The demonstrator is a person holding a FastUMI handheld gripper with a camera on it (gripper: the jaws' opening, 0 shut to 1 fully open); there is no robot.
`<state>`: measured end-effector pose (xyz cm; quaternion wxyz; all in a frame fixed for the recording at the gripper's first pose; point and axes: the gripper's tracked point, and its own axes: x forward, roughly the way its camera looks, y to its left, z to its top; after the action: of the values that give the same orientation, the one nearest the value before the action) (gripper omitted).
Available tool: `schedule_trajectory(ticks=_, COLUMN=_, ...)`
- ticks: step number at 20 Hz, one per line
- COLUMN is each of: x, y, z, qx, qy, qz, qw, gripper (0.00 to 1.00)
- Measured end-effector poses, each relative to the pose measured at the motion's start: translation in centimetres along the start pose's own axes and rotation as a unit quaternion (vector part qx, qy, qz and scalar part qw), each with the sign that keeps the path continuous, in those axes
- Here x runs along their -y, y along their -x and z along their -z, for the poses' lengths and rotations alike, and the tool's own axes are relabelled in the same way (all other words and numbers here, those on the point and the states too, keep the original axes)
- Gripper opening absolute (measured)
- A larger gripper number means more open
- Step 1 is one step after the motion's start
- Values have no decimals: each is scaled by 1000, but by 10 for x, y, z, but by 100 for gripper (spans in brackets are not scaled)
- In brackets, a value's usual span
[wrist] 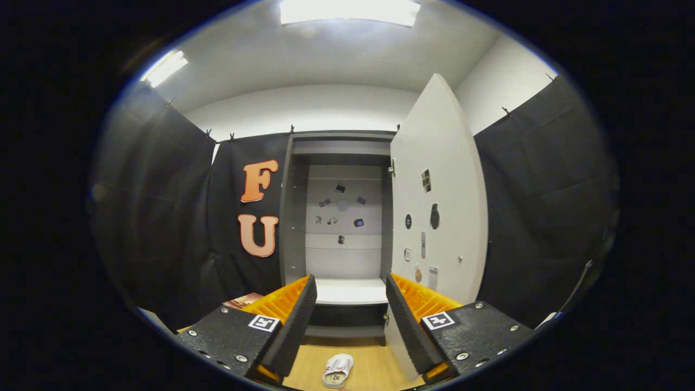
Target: Open the shoe cabinet door, grab the shoes and put them into the shoe cabinet, then close the shoe cabinet door.
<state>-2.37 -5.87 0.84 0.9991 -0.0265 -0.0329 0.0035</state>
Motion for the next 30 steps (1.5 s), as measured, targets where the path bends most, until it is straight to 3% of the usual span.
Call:
schedule_trajectory(ticks=2, x=-21, y=-3, z=7, qx=-3, qy=-3, qz=-10, qw=1000, gripper=92)
schedule_trajectory(ticks=8, x=-55, y=-14, z=20, qx=-6, qy=-4, qz=-18, qw=1000, gripper=93)
schedule_trajectory(ticks=12, x=-61, y=-25, z=55, qx=-36, qy=-10, qz=-13, qw=999, gripper=93)
schedule_trajectory(ticks=21, x=-74, y=-35, z=215, qx=-189, qy=-35, qz=-16, qw=981, gripper=93)
schedule_trajectory(ticks=30, x=-77, y=-38, z=367, qx=-328, qy=-70, qz=-9, qw=942, gripper=93)
